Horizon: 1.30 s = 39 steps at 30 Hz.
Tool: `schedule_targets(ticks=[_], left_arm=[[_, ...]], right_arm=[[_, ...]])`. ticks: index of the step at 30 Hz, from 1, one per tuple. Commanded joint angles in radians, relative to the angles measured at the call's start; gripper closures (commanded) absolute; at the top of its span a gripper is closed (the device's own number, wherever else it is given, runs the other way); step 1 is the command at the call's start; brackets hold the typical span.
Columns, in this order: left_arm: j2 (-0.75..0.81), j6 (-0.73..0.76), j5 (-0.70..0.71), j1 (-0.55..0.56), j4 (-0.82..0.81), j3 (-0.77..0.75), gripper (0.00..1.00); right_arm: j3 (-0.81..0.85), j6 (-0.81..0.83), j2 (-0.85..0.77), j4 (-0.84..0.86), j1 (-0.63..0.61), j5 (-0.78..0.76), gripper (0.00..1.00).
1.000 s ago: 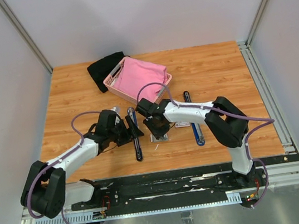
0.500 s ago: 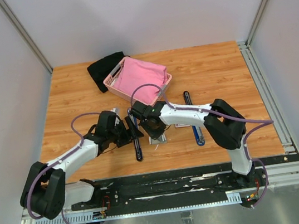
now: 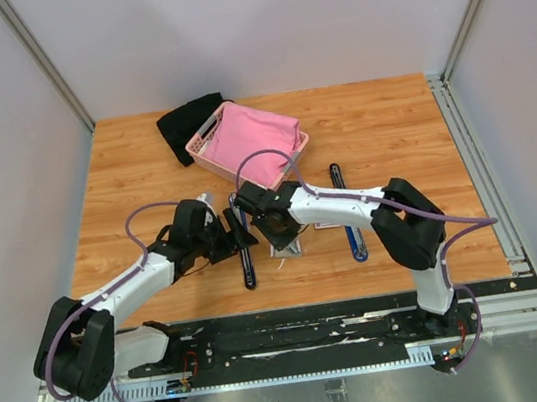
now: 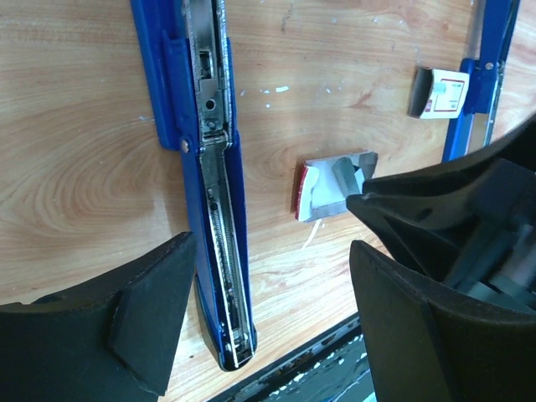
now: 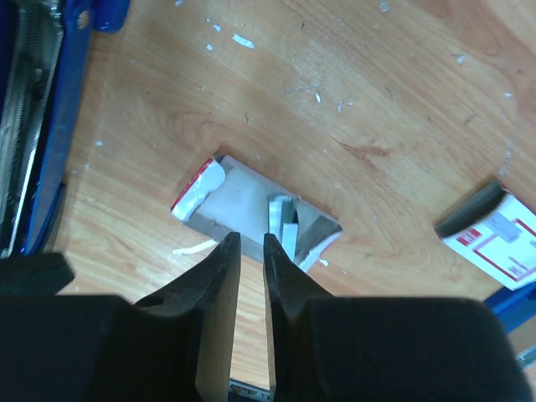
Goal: Load the staples into the stapler
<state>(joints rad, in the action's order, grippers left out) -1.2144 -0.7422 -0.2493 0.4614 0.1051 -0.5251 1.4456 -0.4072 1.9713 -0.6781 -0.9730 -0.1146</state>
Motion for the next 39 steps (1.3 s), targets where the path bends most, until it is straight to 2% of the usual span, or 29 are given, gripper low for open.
schedule_targets(ticks=[1, 6, 12, 19, 27, 35, 39], left_arm=[[0.028, -0.004, -0.02, 0.01, -0.046, -0.005, 0.22], [-0.008, -0.032, -0.013, 0.06, -0.06, -0.06, 0.23], [-0.148, -0.06, -0.006, 0.152, -0.081, -0.156, 0.27], [-0.318, -0.14, -0.011, 0.211, -0.068, -0.25, 0.45], [-0.409, -0.204, 0.004, 0.238, -0.031, -0.29, 0.61], [-0.482, -0.204, 0.026, 0.24, 0.021, -0.34, 0.65], [-0.501, -0.201, 0.051, 0.24, 0.06, -0.364, 0.73]], right_arm=[[-0.025, -0.014, -0.11, -0.024, -0.001, -0.029, 0.8], [-0.097, -0.032, -0.188, -0.012, 0.032, -0.026, 0.75], [-0.175, -0.052, -0.242, 0.011, 0.098, -0.007, 0.74], [-0.226, -0.068, -0.316, 0.024, 0.163, -0.006, 0.74], [-0.256, -0.082, -0.357, 0.041, 0.188, -0.009, 0.75], [-0.261, -0.079, -0.354, 0.063, 0.204, 0.004, 0.77], [-0.269, -0.079, -0.357, 0.07, 0.214, 0.008, 0.77]])
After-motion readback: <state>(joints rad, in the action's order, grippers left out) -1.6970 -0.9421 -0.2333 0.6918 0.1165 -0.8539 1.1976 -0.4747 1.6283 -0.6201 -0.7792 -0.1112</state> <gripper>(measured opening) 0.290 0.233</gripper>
